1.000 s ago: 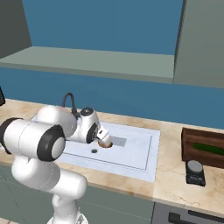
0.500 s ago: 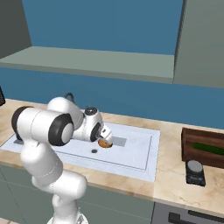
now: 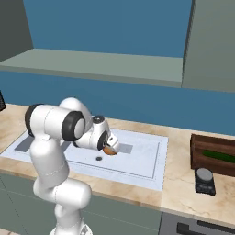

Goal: Pick up all produce items and place them in the sink. Turn on the sink faucet to wash them. Then turn the sink off and put them in the tray.

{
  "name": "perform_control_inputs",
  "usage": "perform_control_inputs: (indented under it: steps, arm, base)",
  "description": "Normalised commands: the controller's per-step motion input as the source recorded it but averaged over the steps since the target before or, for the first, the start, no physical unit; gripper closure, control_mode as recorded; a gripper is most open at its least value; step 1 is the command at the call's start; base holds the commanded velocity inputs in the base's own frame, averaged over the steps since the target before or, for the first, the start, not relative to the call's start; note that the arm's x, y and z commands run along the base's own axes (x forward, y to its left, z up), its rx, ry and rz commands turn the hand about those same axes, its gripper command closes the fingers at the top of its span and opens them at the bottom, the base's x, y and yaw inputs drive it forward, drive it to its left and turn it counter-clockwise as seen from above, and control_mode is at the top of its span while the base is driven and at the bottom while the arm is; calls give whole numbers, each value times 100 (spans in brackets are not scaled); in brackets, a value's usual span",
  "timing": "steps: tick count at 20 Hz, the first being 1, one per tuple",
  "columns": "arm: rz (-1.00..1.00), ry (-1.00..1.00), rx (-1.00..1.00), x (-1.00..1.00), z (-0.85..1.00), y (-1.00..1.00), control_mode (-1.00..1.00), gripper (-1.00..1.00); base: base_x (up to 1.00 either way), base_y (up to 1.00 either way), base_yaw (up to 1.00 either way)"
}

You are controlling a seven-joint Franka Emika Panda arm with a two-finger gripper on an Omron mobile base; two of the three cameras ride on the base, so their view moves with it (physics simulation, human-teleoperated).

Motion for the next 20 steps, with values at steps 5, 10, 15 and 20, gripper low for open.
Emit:
perform_control_inputs:
  steps: [5, 10, 15, 20]
  arm:
    - [2, 0, 0, 12, -22, -5, -100, -100]
    - [1, 0, 0, 12, -20, -11, -100, -100]
    - [0, 0, 0, 14, -23, -14, -100, -100]
    - [1, 0, 0, 13, -32, -6, -100, -100]
  base:
    - [0, 0, 0]
    - [0, 0, 0]
    - [0, 0, 0]
    - [0, 0, 0]
